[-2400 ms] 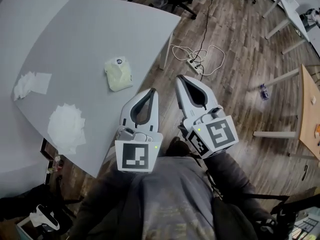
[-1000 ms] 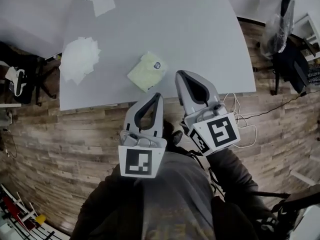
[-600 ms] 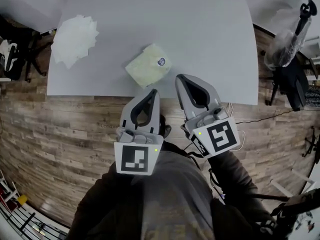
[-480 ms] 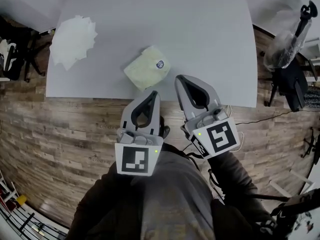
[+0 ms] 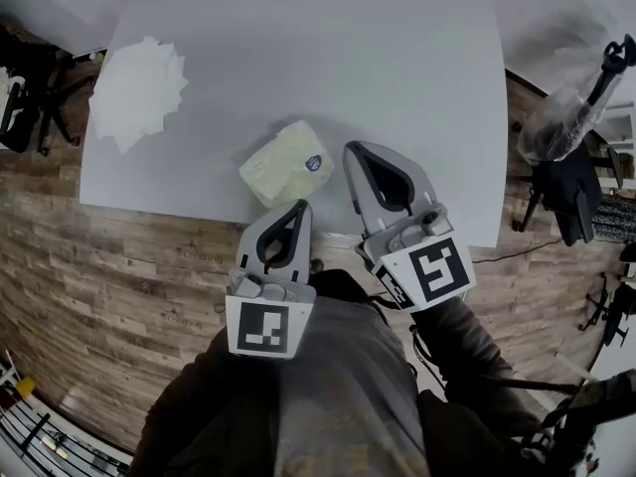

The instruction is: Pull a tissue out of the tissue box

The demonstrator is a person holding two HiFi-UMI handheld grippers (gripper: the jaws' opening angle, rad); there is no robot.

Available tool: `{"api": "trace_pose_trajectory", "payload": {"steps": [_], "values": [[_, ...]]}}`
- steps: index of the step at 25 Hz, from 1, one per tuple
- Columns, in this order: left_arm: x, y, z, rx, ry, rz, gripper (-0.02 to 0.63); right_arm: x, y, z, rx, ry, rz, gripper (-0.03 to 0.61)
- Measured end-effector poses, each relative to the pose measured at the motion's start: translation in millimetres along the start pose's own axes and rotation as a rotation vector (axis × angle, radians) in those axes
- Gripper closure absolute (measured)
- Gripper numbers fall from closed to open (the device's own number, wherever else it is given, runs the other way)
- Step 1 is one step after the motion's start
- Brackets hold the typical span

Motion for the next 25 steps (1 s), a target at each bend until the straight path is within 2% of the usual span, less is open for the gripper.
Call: {"api": "trace_pose_trajectory", "payload": {"steps": [3, 6, 13, 17, 22, 25], "values": [[2, 3, 0, -0.017, -0.002, -0.002, 0.615, 3, 14, 1, -0.055, -0.001, -0.006, 0.575], [2, 2, 1, -0.057, -0.039, 0.013, 0.615, 0, 22, -2, -0.12, -0.009, -0.006, 0.575], [3, -2, 9, -0.241, -0.153, 0.094, 0.615, -1, 14, 4, -0.276, -0.093, -0.011, 0.57], [0, 6, 14, -0.316, -0.165, 0.12, 0.615, 16, 12, 13, -0.347, -0.119, -0.028, 0.56], [11, 16, 17, -0.349, -0.206, 0.09, 0.615, 39, 16, 10, -0.455, -0.159, -0.05, 0.527], [23, 21, 10, -0.359, -0.218, 0.051, 0.615, 54, 22, 10, -0.468, -0.224, -0.036, 0.504]]}}
Point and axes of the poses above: the fingertips, and each gripper's own axes: y forward along the fingers, z to its right, x out of its underside, the point moved 7 cm from there along -y, backward along the fingers, and after that the axes turned 8 degrees about -y, right-handed, at the moved point
